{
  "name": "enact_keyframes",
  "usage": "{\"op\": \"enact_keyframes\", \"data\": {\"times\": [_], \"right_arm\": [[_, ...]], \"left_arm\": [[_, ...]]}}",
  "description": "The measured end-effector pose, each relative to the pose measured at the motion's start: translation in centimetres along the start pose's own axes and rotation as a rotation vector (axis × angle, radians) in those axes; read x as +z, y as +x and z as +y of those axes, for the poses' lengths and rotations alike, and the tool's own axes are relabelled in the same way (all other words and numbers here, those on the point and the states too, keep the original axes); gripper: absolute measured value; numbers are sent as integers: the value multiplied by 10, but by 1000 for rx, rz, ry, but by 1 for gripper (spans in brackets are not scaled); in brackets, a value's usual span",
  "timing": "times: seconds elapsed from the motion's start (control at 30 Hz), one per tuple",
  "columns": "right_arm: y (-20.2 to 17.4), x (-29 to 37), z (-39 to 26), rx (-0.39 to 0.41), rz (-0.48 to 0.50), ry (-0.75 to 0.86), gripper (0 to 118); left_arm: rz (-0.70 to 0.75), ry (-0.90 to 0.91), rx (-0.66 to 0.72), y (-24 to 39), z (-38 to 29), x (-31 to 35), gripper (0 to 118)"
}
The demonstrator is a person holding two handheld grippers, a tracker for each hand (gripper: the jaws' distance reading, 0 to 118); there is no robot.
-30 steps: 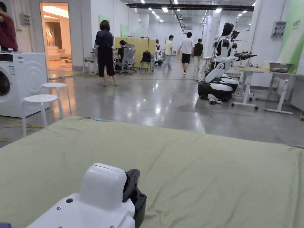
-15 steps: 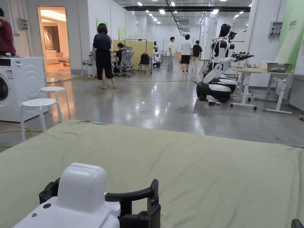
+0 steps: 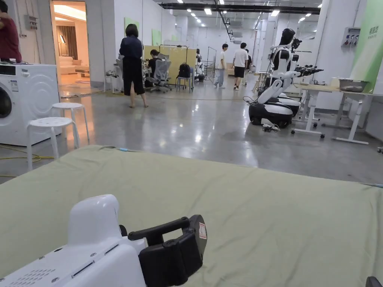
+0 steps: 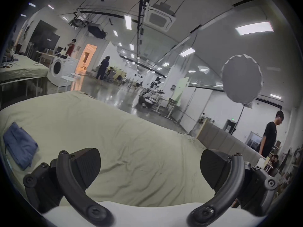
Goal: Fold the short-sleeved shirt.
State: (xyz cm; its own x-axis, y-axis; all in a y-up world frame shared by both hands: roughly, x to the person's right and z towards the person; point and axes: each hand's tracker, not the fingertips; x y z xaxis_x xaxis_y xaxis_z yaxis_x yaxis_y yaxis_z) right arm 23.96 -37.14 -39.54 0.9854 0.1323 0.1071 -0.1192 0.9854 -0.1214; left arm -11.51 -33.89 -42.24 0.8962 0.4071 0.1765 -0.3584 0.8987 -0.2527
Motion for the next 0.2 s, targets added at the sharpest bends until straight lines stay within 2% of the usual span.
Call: {"op": "enact_keyframes", "data": {"times": [0.07,0.2], "right_arm": [[-1,1,0,-9,2,-4,118],[-1,2,-1,-27,25,-10,118]], "left_arm": [[3,64,-19,-2,-3,-1,118],[24,26,-54,-3,-7,-4,118]]}}
